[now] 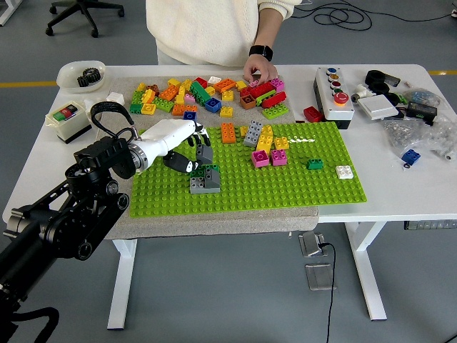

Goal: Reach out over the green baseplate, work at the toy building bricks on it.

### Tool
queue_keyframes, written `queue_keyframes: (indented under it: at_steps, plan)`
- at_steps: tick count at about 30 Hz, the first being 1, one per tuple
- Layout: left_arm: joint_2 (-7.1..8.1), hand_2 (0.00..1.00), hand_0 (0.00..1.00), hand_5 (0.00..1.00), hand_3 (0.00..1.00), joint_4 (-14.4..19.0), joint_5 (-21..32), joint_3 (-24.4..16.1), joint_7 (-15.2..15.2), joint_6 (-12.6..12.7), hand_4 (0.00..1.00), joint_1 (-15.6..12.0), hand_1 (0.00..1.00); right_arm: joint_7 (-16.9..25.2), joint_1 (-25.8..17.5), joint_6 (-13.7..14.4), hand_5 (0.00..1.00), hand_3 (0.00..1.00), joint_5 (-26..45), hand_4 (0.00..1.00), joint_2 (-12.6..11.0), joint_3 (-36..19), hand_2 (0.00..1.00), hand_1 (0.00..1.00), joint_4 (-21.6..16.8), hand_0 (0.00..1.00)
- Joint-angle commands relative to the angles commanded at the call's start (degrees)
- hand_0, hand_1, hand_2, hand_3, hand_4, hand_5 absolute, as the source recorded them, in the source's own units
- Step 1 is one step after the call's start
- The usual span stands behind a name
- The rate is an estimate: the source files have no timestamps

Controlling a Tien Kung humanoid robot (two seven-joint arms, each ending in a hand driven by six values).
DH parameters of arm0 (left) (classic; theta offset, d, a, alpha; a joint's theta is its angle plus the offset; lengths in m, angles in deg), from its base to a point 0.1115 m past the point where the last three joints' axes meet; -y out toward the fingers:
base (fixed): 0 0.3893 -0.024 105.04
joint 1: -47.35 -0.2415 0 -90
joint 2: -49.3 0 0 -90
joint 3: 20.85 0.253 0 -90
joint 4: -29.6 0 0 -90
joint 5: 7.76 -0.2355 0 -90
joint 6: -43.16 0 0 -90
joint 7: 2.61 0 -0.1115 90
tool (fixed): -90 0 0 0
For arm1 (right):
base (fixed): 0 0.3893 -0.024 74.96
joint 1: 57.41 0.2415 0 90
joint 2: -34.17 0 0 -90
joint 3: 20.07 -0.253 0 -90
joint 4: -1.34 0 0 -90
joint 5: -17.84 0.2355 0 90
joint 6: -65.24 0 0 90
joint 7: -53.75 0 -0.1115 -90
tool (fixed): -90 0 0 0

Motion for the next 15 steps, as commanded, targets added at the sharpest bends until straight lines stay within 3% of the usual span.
queue_keyframes:
  at_steps: [15]
  plan:
    - [-0.31,0.535,0.622,0.075,0.535,-0.96,0.58,1.17,0.15,0.22,0.561,-0.08,0.577,-0.02,-0.01,-0.07,0.522,0.616,-0.24,0.826,0.05,0.17,0.682,0.644,0.00,0.740]
